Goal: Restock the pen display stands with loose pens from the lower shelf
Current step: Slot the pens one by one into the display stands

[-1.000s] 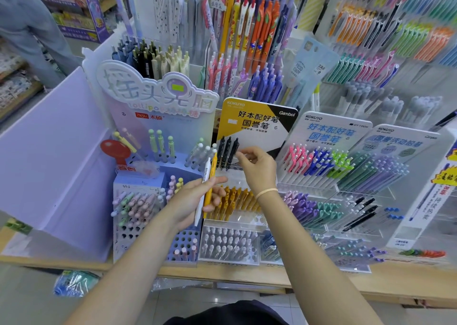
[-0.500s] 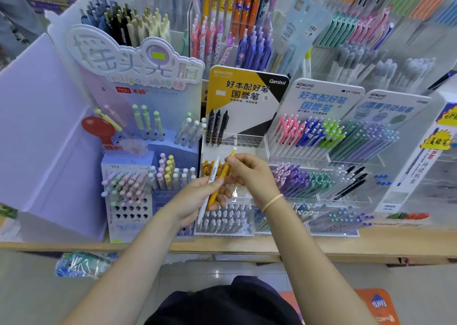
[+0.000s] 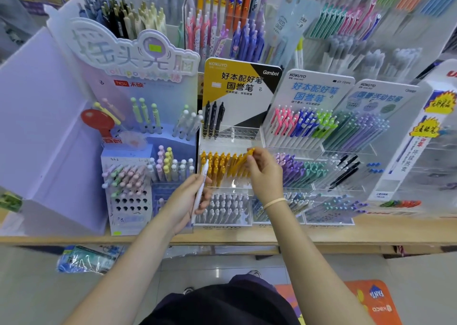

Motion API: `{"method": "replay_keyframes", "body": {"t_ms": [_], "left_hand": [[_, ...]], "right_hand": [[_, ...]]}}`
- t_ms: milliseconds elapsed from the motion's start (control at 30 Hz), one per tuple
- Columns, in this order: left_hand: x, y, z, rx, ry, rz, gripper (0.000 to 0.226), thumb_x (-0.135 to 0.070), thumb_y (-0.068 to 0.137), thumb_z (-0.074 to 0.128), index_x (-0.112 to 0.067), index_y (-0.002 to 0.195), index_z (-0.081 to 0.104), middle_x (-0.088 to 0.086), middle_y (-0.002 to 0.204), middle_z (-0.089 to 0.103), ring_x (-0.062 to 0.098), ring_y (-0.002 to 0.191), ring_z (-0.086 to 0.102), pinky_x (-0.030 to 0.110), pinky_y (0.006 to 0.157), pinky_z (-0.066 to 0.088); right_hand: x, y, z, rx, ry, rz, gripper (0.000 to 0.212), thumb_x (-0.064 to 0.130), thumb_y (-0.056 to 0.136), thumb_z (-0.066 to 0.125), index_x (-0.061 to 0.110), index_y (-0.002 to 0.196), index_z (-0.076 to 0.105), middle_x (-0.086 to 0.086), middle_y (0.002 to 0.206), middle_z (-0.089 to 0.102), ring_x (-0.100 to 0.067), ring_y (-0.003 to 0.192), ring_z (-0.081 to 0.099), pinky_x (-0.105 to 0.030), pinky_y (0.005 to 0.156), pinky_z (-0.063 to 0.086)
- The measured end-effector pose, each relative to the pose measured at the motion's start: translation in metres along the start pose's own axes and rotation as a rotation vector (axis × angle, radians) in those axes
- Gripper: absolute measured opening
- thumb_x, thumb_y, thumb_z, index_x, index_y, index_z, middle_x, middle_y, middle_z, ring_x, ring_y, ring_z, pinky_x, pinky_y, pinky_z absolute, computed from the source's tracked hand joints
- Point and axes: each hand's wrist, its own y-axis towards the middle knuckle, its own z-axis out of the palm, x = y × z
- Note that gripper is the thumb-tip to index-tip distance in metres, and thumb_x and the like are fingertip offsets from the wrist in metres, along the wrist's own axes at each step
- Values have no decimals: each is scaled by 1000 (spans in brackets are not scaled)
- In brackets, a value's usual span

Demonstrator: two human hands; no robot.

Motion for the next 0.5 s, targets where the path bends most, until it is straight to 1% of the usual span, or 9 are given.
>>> {"method": "replay_keyframes", "body": {"t_ms": [67,133,300,400,500], "left_hand": [[3,-3,-2,-10,10,9,22,-25,108,39,-9,107,54,3,68,52,13,54,42,23,47,30],[6,-5,-2,-20,8,9,20,-23,107,42,-9,108,56,2,68,52,12,54,42,22,46,31],[9,-6,-3,-22,33,18,19,-24,106,46,-11,113,58,2,68,53,12,52,41,22,43,30],[9,-6,-2,-22,18,24,20,-25,106,47,-12,114,58,3,68,53,13,51,41,22,43,30],[7,-5,0,-27,-16,26,23,-26,106,45,-11,114,60,4,68,54,14,52,43,23,45,32]], "right_hand": [[-4,2,7,5,-46,-1,18,12,98,59,8,114,64,-2,93,70,-17,87,68,-35,83,58],[-6,3,12,6,-86,-19,19,12,98,59,6,115,64,-3,93,70,-17,86,67,-33,83,57],[-7,7,19,57,-189,-92,20,13,96,63,3,112,67,-4,90,67,-17,83,63,-32,80,54],[-9,8,22,77,-252,-123,21,12,93,67,1,111,70,-12,97,69,-24,90,63,-35,85,53],[-8,3,27,105,-232,-95,21,7,92,67,0,112,69,-13,99,71,-21,89,64,-33,87,53]]}}
